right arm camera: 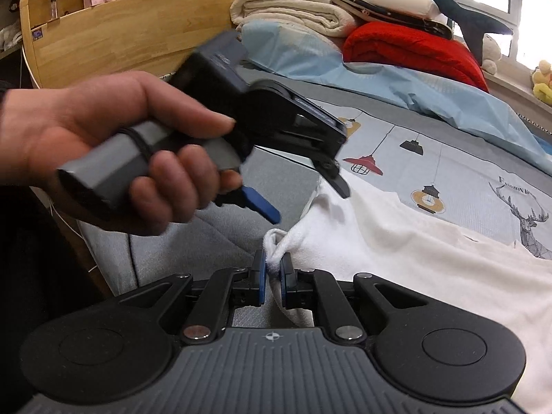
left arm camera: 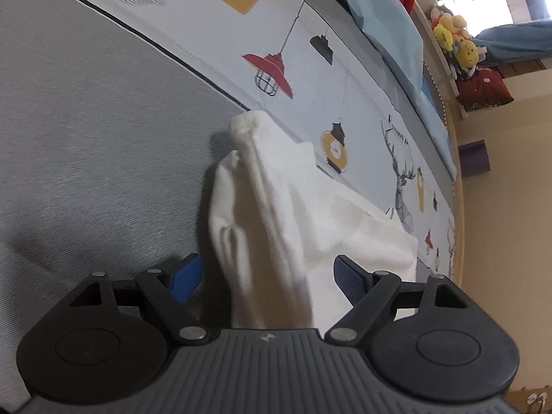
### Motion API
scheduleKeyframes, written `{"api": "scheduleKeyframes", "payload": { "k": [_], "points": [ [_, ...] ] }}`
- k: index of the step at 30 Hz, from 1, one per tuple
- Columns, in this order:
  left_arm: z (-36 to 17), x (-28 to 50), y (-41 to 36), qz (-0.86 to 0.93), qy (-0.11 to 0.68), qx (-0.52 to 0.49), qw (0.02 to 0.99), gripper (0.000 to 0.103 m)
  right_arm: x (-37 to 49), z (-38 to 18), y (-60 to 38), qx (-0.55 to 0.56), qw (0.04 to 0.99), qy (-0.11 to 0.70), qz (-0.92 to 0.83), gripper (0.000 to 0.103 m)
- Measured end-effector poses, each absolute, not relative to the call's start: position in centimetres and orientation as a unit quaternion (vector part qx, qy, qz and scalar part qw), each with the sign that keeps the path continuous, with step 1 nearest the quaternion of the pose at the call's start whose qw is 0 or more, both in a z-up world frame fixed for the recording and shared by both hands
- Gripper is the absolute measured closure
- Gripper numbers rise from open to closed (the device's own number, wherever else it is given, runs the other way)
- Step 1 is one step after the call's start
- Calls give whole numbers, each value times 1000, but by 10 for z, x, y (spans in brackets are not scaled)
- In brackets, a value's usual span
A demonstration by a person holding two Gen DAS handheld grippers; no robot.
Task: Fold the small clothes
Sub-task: 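Pinch the white shirt's edge with the right tool while the left tool pinches beside it, then lift the pinched shirt edge with both tools and fold it over the shirt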
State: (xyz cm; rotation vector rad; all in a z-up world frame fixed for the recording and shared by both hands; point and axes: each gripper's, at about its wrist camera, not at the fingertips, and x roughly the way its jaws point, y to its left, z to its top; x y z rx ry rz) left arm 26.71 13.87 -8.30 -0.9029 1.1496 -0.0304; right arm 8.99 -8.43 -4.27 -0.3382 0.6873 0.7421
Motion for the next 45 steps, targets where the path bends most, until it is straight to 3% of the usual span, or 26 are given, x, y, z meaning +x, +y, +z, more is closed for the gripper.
{"api": "scheduleKeyframes", "payload": {
  "k": [5, 7, 11, 16, 20, 24, 30, 41, 43, 45],
  "points": [
    [-100, 285, 134, -9, 540, -412, 734, 17, 88, -41, -87, -155, 860, 328, 358, 96],
    [-106, 290, 131, -12, 552, -402, 730, 24, 89, -40, -89, -150, 859, 329, 361, 96],
    [-104, 292, 129, -23, 551, -369, 748, 89, 90, -42, -88, -146, 855, 334, 369, 96],
    [-73, 275, 150, -39, 493, -380, 782, 90, 89, -41, -79, -125, 849, 330, 393, 95],
    [-43, 254, 172, -36, 443, -382, 810, 90, 100, -27, -85, -9, 844, 330, 422, 95],
    [-31, 258, 165, -24, 450, -355, 819, 90, 111, -20, -97, 65, 838, 333, 427, 96],
    [-3, 281, 108, -61, 434, -331, 836, 90, 124, -13, -139, 118, 850, 339, 386, 96],
    [23, 325, -82, -152, 410, -237, 867, 90, 121, -1, -306, 174, 904, 324, 218, 96],
    [28, 324, -111, -175, 395, -209, 877, 82, 117, 0, -331, 181, 913, 315, 185, 96],
    [34, 319, -132, -199, 376, -185, 886, 52, 115, -1, -353, 185, 922, 311, 138, 96]
  ]
}}
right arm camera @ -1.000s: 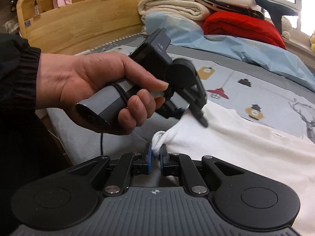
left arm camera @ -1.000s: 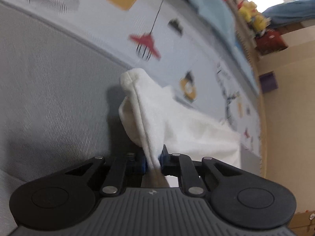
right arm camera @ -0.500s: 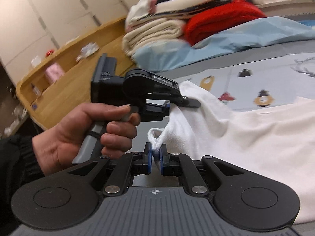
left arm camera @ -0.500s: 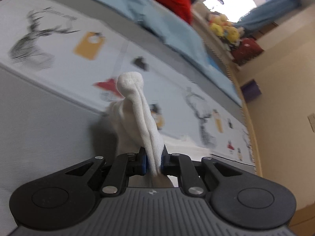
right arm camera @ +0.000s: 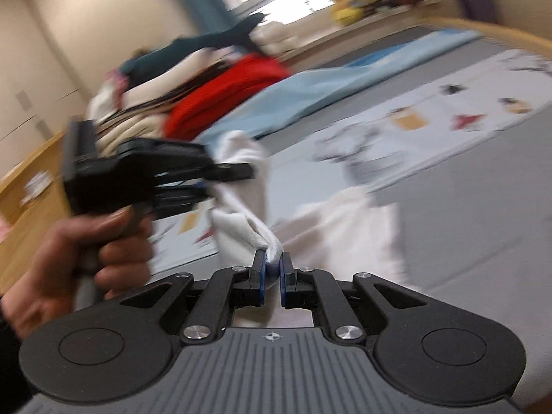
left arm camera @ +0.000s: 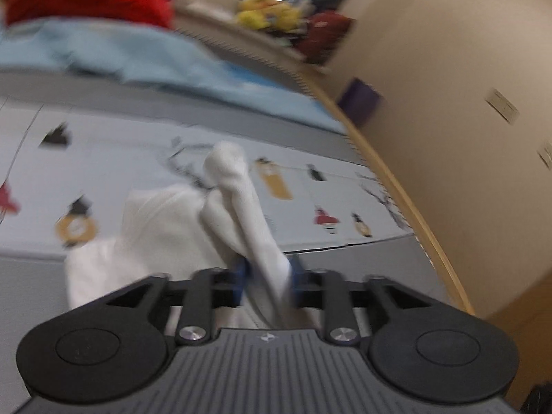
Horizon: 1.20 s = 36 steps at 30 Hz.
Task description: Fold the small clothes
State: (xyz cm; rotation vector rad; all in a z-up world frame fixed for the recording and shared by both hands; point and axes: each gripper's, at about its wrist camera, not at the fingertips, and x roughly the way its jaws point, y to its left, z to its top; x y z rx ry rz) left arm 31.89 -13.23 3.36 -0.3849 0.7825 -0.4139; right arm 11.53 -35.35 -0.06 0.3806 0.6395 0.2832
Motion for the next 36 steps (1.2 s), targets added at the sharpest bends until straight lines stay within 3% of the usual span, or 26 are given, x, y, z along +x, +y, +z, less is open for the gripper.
{"api": "scheduleKeyframes", "payload": {
  "k": [2, 6, 9, 19, 25, 31, 36],
  "points": [
    [35, 313, -138, -217, 363, -175, 889, 42, 119, -9, -365, 173, 923, 334, 80, 96],
    [23, 311, -118, -182, 388, -181, 885, 44, 132, -35, -370, 108, 909, 401, -24, 94],
    [14, 310, -101, -163, 421, -182, 874, 44, 138, -45, -381, 154, 890, 427, -49, 89],
    [-25, 274, -126, -211, 509, -31, 834, 44, 166, -16, -368, 107, 914, 384, -70, 85],
    [-83, 263, -137, -163, 612, 93, 768, 42, 196, -12, -357, 46, 918, 394, -26, 85],
    [-59, 269, -115, -159, 591, 51, 789, 40, 224, -68, -340, -78, 848, 522, -43, 85],
    [-54, 278, -98, -129, 590, 25, 797, 40, 232, -68, -344, -67, 849, 520, -63, 85]
  ]
}}
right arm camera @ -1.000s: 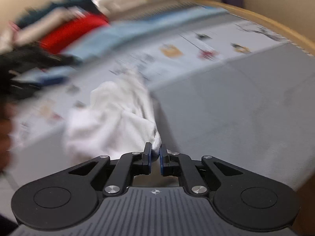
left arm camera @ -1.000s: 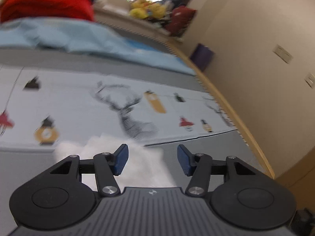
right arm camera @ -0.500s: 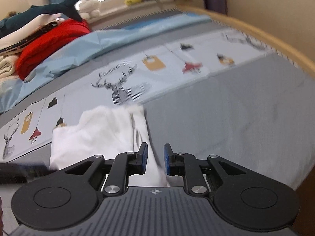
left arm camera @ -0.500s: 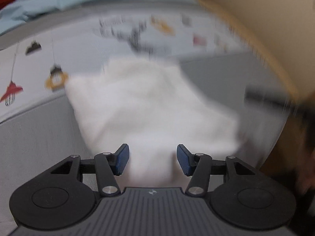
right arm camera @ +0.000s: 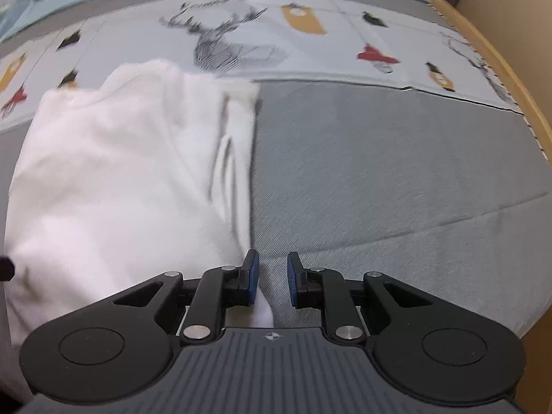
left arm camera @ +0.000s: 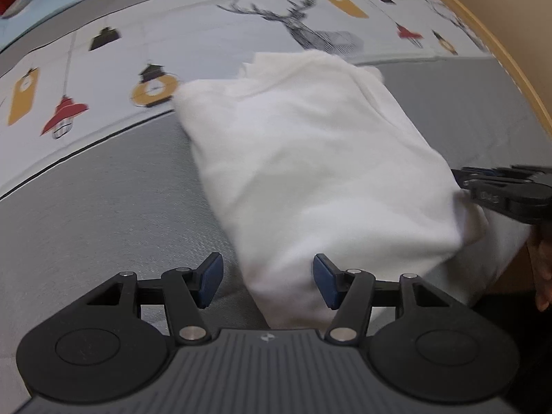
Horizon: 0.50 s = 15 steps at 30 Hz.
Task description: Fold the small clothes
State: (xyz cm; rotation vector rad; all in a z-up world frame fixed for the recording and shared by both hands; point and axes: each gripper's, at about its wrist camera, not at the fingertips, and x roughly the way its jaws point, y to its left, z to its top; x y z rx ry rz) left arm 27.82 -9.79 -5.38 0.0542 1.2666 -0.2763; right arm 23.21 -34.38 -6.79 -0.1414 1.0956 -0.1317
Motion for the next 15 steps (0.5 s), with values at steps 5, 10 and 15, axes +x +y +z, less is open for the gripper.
{"api": "scheduleKeyframes", "payload": {
  "k": [5, 10, 15],
  "points": [
    [-39, 290, -95, -103, 563, -23, 820, 32, 238, -44, -358, 3, 890, 452, -65, 71],
    [-35, 300, -94, -78, 545, -72, 832, 23, 247, -34, -365, 42, 909, 413, -44, 60],
    [-46, 308, -88, -55, 550, -127, 824, 20, 263, -37, -364, 57, 908, 414, -20, 51]
  ]
}}
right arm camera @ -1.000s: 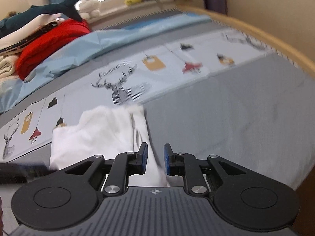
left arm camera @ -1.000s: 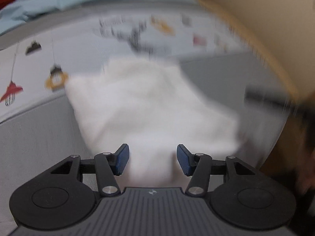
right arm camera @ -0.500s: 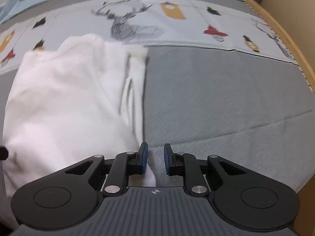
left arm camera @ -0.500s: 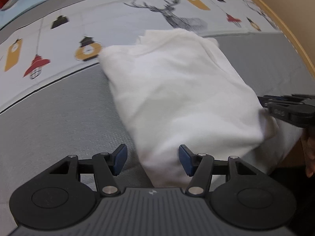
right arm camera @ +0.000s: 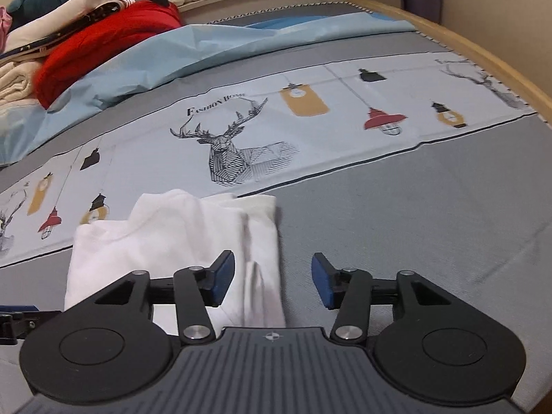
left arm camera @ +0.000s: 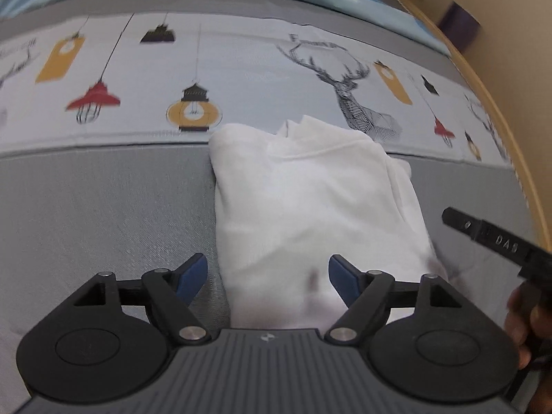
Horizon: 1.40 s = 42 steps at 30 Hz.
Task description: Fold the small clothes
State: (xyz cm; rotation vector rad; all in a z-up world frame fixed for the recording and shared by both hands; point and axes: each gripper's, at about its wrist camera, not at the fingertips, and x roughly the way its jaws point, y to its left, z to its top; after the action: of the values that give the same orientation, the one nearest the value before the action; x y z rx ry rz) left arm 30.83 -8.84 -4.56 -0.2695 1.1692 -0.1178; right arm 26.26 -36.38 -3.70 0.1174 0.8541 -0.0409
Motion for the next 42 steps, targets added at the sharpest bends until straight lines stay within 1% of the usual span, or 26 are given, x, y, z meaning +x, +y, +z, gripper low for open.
{"api": "scheduleKeyframes", "payload": {
  "k": [6, 10, 12, 16, 19, 21, 22, 23, 24, 25, 26, 29, 32, 33, 35, 37, 38, 39, 40, 41, 42],
  "points": [
    [-75, 321, -85, -58, 572, -168, 801, 17, 289, -59, -364, 88, 888, 452, -4, 47],
    [-98, 328, -83, -65, 585, -184, 787, 17, 304, -81, -362, 75, 867, 492, -4, 45],
    [-108, 331, -80, -68, 589, -201, 780, 17, 310, -84, -364, 81, 866, 494, -2, 44],
    [-110, 343, -79, -76, 575, -216, 785, 16, 323, -91, -373, 102, 860, 501, -4, 38],
    [-111, 351, -76, -76, 567, -233, 787, 16, 331, -96, -377, 116, 856, 503, -5, 39],
    [-110, 355, -74, -77, 560, -233, 791, 22, 335, -96, -377, 119, 858, 500, 1, 48],
    [-109, 357, -75, -81, 557, -226, 795, 33, 337, -97, -377, 122, 858, 499, 8, 63],
    [-108, 359, -76, -87, 555, -217, 798, 42, 340, -97, -377, 133, 857, 497, 19, 76],
    [-105, 361, -78, -92, 550, -211, 802, 52, 342, -98, -377, 145, 855, 497, 28, 82],
    [-102, 363, -79, -96, 544, -204, 808, 55, 344, -98, -376, 153, 856, 492, 32, 86],
    [-98, 364, -79, -98, 535, -195, 816, 59, 346, -97, -375, 155, 858, 488, 34, 88],
    [-86, 369, -77, -91, 503, -174, 842, 61, 351, -92, -373, 171, 868, 466, 36, 90],
    [-73, 372, -67, -80, 473, -176, 860, 61, 355, -85, -369, 196, 877, 435, 49, 90],
    [-70, 373, -63, -75, 462, -179, 865, 59, 356, -83, -366, 195, 882, 427, 52, 90],
    [-65, 376, -56, -61, 448, -184, 873, 55, 356, -78, -355, 177, 895, 406, 56, 88],
    [-61, 376, -46, -45, 444, -181, 876, 54, 358, -75, -347, 159, 904, 396, 40, 86],
    [-60, 376, -42, -43, 446, -182, 875, 50, 358, -73, -345, 150, 906, 394, 24, 85],
    [-60, 377, -38, -45, 451, -189, 871, 43, 359, -73, -345, 149, 907, 394, 16, 82],
    [-62, 376, -36, -48, 460, -198, 864, 40, 359, -71, -347, 153, 905, 396, 9, 76],
    [-64, 376, -33, -54, 469, -205, 857, 33, 358, -69, -350, 157, 904, 397, 5, 73],
    [-67, 376, -33, -63, 480, -210, 849, 31, 357, -68, -351, 159, 904, 397, 3, 72]
  ]
}}
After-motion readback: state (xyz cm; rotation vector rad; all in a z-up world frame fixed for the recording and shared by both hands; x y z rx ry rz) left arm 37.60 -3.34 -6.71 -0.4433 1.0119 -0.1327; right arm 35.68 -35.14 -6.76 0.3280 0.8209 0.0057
